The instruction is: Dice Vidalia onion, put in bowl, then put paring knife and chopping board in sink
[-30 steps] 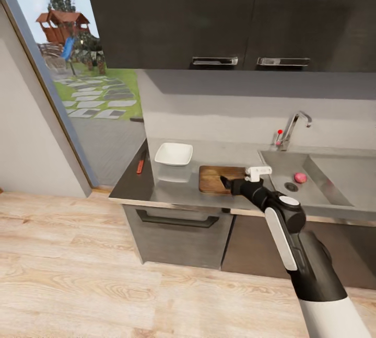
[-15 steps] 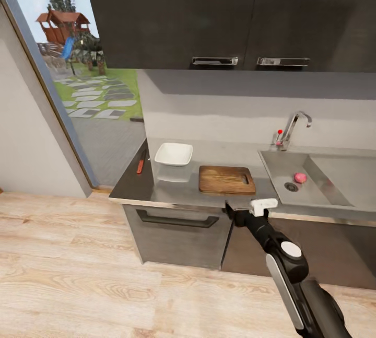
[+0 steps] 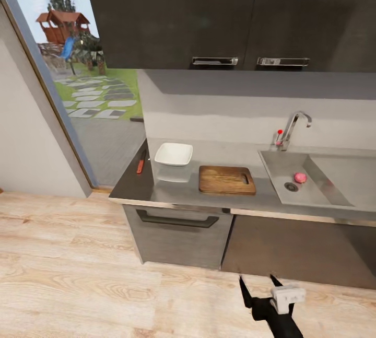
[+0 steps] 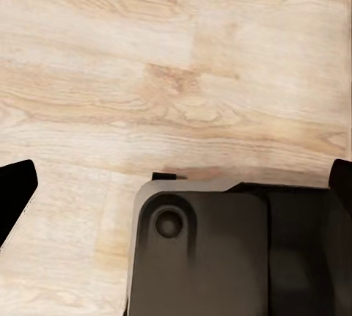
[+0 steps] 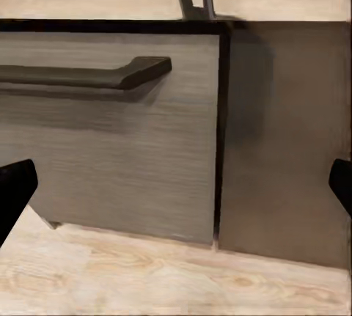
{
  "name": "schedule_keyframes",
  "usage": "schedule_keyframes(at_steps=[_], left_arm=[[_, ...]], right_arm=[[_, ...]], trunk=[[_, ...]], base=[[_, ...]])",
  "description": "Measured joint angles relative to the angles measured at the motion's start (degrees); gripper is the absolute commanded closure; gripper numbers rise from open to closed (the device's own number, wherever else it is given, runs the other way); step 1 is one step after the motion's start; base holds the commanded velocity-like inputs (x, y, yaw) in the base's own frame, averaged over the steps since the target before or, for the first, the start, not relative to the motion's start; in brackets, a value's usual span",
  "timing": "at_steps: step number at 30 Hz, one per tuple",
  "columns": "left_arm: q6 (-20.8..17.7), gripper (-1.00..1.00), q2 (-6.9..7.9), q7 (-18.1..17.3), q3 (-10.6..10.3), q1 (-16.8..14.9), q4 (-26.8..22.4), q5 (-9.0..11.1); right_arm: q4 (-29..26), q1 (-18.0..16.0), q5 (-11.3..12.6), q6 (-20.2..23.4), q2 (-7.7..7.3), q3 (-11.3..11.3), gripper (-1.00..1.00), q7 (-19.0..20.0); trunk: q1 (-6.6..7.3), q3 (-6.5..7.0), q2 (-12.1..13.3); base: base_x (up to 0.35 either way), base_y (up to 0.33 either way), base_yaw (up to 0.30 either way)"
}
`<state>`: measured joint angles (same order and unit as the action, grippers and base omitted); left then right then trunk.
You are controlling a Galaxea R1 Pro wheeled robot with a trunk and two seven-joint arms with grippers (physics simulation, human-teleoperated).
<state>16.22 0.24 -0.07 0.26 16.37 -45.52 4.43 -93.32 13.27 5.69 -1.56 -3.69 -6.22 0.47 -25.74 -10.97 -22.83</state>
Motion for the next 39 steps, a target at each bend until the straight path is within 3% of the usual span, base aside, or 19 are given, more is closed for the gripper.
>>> schedule_keyframes(at_steps=[2, 7, 14, 17, 18, 20, 23, 24, 28, 34, 35, 37, 39], left_arm=[[0.0, -1.00, -0.04, 0.0, 0.0, 0.0, -1.6, 0.0], [-0.6, -1.00, -0.07, 0.1, -0.1, 0.0, -5.4, 0.0], [-5.3, -1.00, -0.08, 0.1, -0.8, 0.0, -13.0, 0.0], [-8.9, -1.00, -0.08, 0.1, -2.3, 0.1, -18.3, 0.0], [-12.8, -1.00, -0.09, 0.1, -4.3, 0.1, -23.5, -0.1], [-16.4, -1.00, -0.08, 0.2, -5.8, 0.1, -28.5, -0.1], [-21.1, -1.00, -0.08, 0.3, -6.8, 0.2, -34.2, -0.1], [-25.9, -1.00, -0.10, 0.3, -7.1, 0.1, -39.4, -0.2], [-30.3, -1.00, -0.42, 0.3, -7.8, -0.2, -42.5, -0.2], [-35.5, -1.00, -1.93, 0.3, -8.5, -5.2, -43.2, -0.2], [-37.7, -1.00, -2.04, 0.3, -8.6, -6.7, -43.2, -0.2], [-46.6, -1.00, -2.64, 0.3, -8.7, -14.4, -43.2, -0.1], [-50.1, -1.00, -3.25, 0.3, -9.0, -18.0, -43.3, -0.1]], right_arm=[[0.0, 2.5, 0.0, -3.6, -0.02, 0.1, -1.00, -1.1], [1.1, 4.0, -0.2, -6.7, 0.05, 0.1, -1.00, -2.1], [10.3, 4.3, -0.8, -7.7, 0.07, 0.2, -1.00, -4.0], [17.6, 4.3, -1.0, -10.1, 0.17, 0.1, -1.00, -4.8], [24.9, 4.3, -1.0, -13.0, 0.19, 0.2, -1.00, -5.0], [31.7, 4.3, -0.9, -14.3, 0.18, 0.4, -1.00, -5.1], [37.4, 4.3, -0.9, -14.9, 0.16, 0.4, -1.00, -5.1], [40.7, 4.2, -0.8, -15.1, 0.17, 0.5, -1.00, -5.1], [42.9, 4.2, -0.8, -15.2, 0.18, 0.5, -1.00, -5.1], [46.3, 4.2, -0.7, -15.3, 0.19, 0.5, -1.00, -5.0], [46.7, 4.2, -0.7, -15.6, 0.19, 0.5, -1.00, -5.0], [47.3, 4.2, -0.7, -17.1, 0.19, 0.6, -1.00, -5.0], [47.4, 4.2, -0.7, -17.6, 0.19, 0.6, -1.00, -5.0]], trunk=[[0.00, 0.00, 0.0], [-0.01, 0.01, 0.0], [-0.01, 0.00, 0.0], [0.00, 0.00, 0.0], [-0.01, 0.01, 0.0], [0.00, 0.00, 0.0], [0.00, 0.01, 0.0], [0.00, 0.01, 0.0], [0.00, 0.01, 0.0], [0.00, 0.01, 0.0], [-0.01, 0.01, 0.0], [-0.01, 0.02, 0.0], [-0.01, 0.03, 0.0]], base=[[0.000, 0.000, 0.000], [0.000, 0.000, 0.000], [0.000, 0.000, 0.000], [0.000, 0.000, 0.000], [0.000, 0.000, 0.000], [0.000, 0.000, 0.000], [0.000, 0.000, 0.000], [0.000, 0.000, 0.000], [0.000, 0.000, 0.000], [0.000, 0.000, 0.000], [0.000, 0.000, 0.000], [0.000, 0.000, 0.000], [0.000, 0.000, 0.000]])
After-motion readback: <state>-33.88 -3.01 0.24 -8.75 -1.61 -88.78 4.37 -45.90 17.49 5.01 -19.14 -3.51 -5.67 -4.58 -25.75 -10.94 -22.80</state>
